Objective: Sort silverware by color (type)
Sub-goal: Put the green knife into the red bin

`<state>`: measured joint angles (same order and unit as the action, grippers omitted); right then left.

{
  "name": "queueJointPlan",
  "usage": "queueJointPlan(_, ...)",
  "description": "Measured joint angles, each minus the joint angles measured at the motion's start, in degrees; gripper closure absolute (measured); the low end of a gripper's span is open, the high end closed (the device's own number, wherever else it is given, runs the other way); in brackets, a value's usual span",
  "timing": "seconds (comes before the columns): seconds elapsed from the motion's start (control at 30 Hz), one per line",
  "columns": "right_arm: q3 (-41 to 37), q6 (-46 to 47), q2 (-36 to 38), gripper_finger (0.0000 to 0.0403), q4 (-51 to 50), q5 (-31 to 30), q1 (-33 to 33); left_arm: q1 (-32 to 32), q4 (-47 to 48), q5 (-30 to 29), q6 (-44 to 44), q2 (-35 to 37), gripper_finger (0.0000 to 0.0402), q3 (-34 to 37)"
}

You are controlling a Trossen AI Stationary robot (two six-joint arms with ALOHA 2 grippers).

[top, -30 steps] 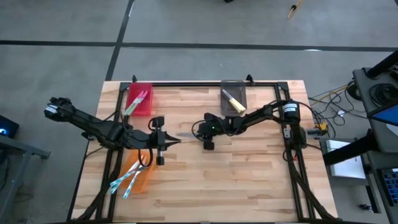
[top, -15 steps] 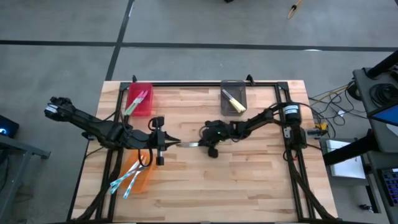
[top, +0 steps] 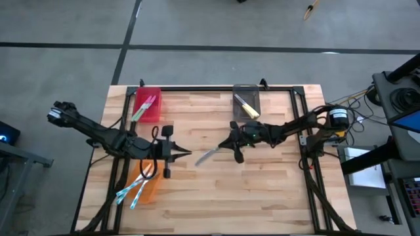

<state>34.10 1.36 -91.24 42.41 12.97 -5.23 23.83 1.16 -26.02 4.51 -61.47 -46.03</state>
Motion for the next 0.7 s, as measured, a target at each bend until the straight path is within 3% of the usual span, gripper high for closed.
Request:
queueJointPlan(0.2, -1.1, -7.2, -0.3, 0.0396, -8.4, -11.7, -0.4, -1.5, -14.9, -1.6, -8.2, -7.7, 0.0402, 9.0)
queueJointPlan(0.3, -1.2, -9.7, -2.5, 0.0395, -7.7, -13.8, -0.3, -3.7, -19.8, -1.8, -13.3, -14.2, 0.0402, 10.6)
queueJointPlan(0.5, 1.4, -9.5, -7.3, 0.0395, -6.7, -16.1, -0.3, -6.2, -19.4, -1.9, -17.6, -26.9, 0.0402, 7.2)
queueJointPlan(0.7, 1.6, -4.1, -7.6, 0.0395, -12.2, -16.2, 1.2, -6.5, -6.4, -1.9, -19.5, -31.8, 0.0402, 1.7)
